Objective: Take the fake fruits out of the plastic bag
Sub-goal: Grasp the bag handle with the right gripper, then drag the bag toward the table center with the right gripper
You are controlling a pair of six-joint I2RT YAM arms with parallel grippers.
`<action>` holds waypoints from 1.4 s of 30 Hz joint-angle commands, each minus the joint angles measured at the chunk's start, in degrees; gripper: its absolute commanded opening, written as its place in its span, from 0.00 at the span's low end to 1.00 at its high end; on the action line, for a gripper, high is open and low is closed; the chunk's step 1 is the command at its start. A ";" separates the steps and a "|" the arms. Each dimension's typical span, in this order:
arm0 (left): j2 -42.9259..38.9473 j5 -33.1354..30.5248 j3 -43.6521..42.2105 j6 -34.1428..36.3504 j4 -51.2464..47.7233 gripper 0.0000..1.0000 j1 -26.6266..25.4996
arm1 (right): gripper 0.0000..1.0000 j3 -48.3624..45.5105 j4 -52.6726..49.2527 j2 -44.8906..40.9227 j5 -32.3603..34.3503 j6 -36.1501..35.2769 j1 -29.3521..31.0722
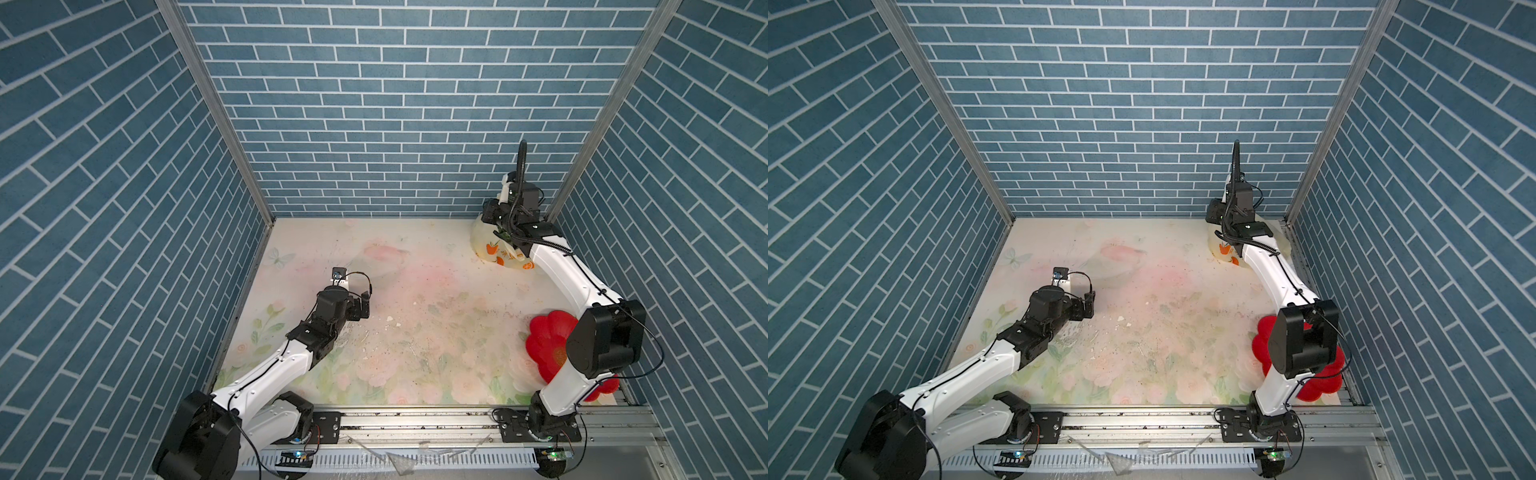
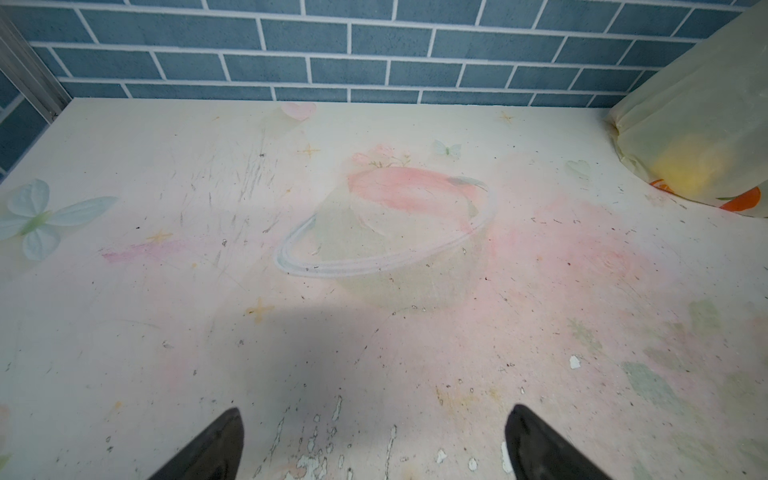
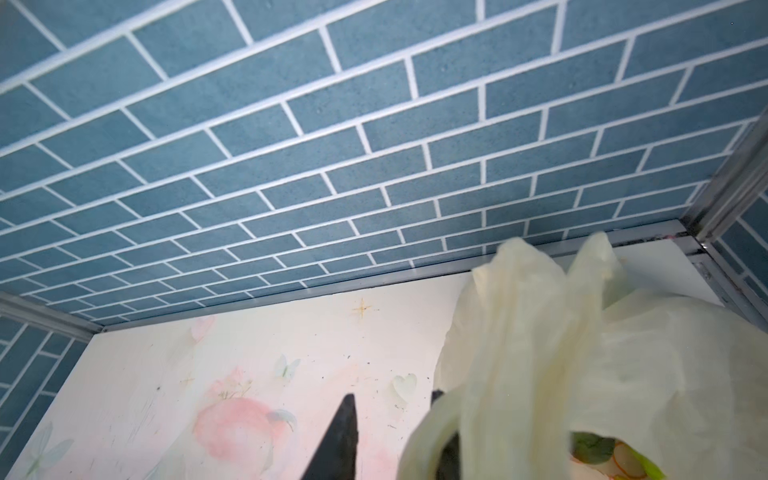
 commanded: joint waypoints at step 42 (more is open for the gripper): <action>-11.80 0.02 14.74 -11.82 -30.72 0.99 -0.89 | 0.76 -17.91 -18.24 -31.96 0.78 -1.62 30.75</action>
